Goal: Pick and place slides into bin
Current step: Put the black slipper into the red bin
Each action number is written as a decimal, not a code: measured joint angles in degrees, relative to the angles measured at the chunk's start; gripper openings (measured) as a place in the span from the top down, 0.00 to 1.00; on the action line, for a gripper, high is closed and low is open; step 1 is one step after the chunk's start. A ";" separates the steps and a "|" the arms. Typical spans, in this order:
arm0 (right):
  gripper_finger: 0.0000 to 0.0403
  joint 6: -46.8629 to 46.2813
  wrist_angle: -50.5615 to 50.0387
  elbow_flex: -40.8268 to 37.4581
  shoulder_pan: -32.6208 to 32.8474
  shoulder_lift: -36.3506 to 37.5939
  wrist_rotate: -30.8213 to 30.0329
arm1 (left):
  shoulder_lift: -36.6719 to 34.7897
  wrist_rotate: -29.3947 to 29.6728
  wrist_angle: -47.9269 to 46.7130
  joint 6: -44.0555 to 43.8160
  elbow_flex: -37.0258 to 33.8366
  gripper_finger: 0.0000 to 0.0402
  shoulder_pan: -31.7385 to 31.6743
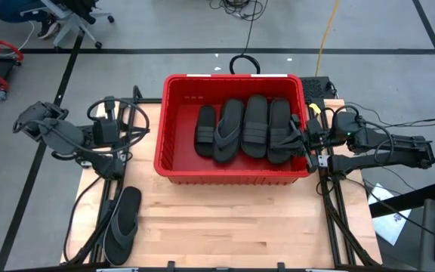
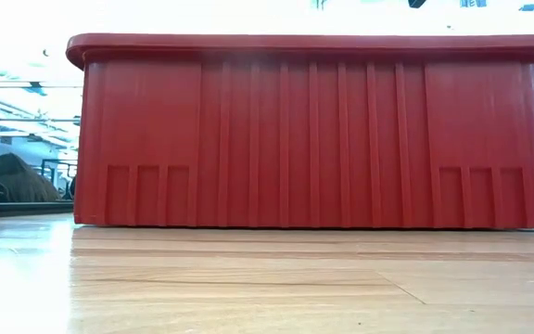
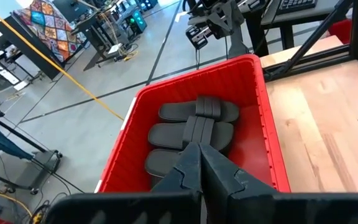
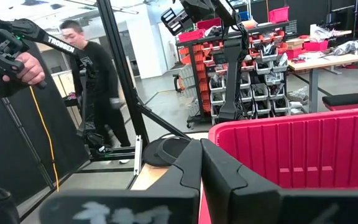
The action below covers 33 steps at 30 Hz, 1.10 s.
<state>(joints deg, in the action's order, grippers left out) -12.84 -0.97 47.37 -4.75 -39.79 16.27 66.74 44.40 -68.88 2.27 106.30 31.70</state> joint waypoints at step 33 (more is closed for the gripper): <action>1.00 -1.07 0.04 0.00 -0.02 -0.04 -1.42 | 0.00 -1.05 0.02 -3.41 -0.02 0.99 0.00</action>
<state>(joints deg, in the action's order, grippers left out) -13.92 -0.93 47.37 -4.78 -39.83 14.85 66.74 43.35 -68.86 -1.14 106.28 31.70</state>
